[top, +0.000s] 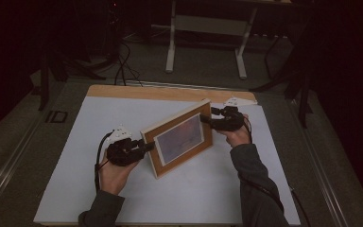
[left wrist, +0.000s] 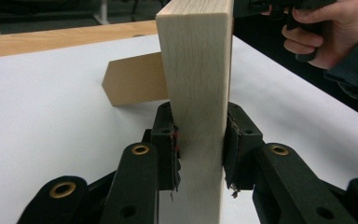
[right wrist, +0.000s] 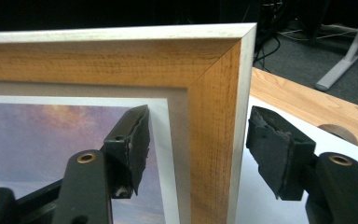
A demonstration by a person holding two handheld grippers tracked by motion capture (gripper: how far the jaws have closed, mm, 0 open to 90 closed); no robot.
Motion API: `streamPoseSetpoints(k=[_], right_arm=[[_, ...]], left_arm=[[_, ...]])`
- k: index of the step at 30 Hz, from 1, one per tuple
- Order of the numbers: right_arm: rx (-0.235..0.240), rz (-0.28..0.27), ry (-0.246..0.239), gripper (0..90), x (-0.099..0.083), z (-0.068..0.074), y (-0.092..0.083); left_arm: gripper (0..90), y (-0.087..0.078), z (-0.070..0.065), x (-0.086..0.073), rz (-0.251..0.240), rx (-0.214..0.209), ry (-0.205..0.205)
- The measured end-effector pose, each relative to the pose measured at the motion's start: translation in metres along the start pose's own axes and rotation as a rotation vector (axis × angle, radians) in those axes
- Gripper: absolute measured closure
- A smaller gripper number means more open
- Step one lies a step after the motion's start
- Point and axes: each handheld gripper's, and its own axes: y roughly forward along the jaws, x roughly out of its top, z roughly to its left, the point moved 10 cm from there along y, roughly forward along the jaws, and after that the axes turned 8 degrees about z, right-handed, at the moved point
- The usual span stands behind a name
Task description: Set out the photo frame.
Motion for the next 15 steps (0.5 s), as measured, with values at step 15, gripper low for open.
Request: streamPoseSetpoints(k=[15], right_arm=[[0.022,0.042,-0.008,37.8,-0.003,0.003,0.011]], left_arm=[[65.8,-0.010,0.034,0.012,0.007,0.021,0.032]])
